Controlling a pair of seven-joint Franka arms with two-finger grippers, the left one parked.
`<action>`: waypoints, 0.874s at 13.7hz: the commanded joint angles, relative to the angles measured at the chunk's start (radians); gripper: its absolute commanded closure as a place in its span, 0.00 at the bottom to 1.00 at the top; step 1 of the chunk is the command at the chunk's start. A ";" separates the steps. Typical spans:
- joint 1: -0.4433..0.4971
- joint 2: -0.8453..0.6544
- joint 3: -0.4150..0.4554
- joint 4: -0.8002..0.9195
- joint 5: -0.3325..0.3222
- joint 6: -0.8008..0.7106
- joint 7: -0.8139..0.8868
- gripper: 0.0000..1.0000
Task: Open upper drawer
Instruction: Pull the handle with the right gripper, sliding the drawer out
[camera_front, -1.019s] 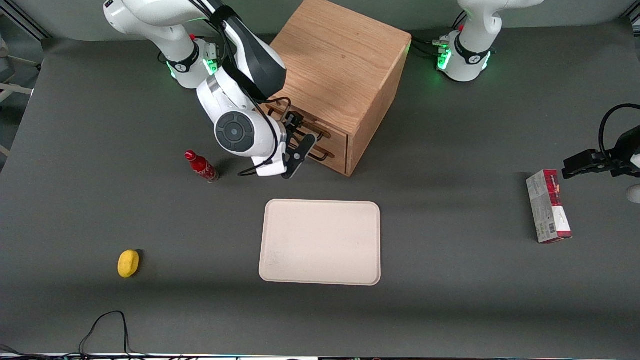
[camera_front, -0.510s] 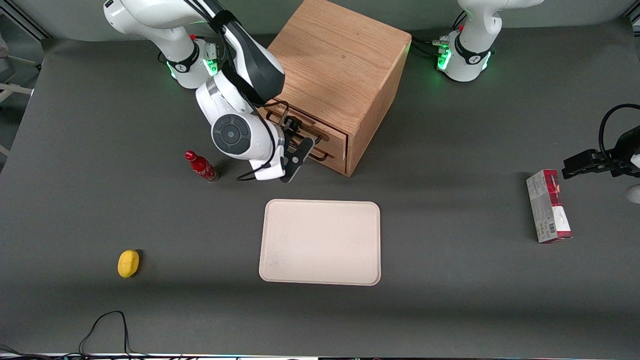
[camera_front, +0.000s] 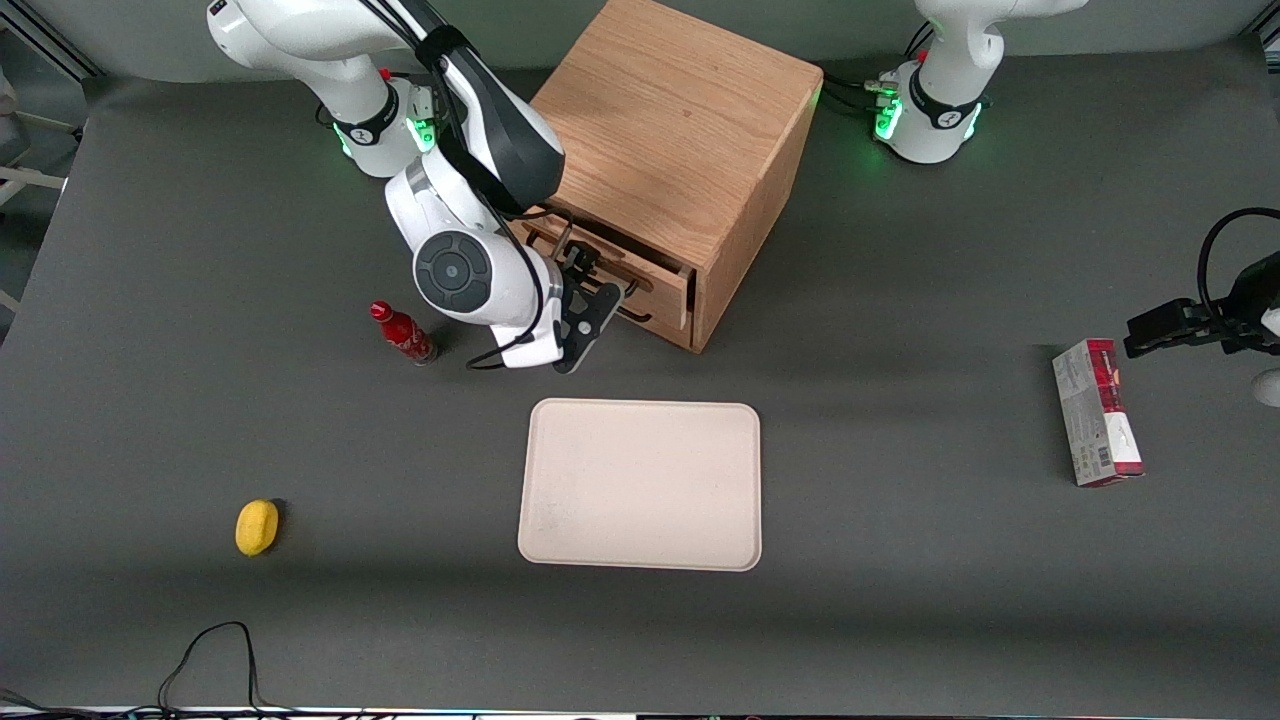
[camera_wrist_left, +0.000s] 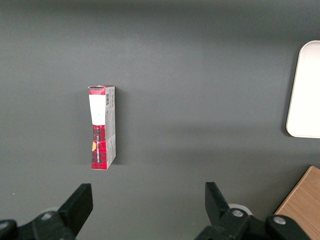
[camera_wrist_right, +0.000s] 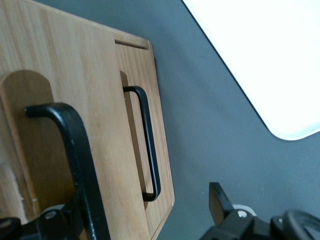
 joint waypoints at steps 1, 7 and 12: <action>0.002 0.036 -0.008 0.050 -0.021 0.007 -0.009 0.00; -0.015 0.091 -0.025 0.120 -0.027 0.008 -0.009 0.00; -0.053 0.122 -0.026 0.154 -0.029 0.008 -0.014 0.00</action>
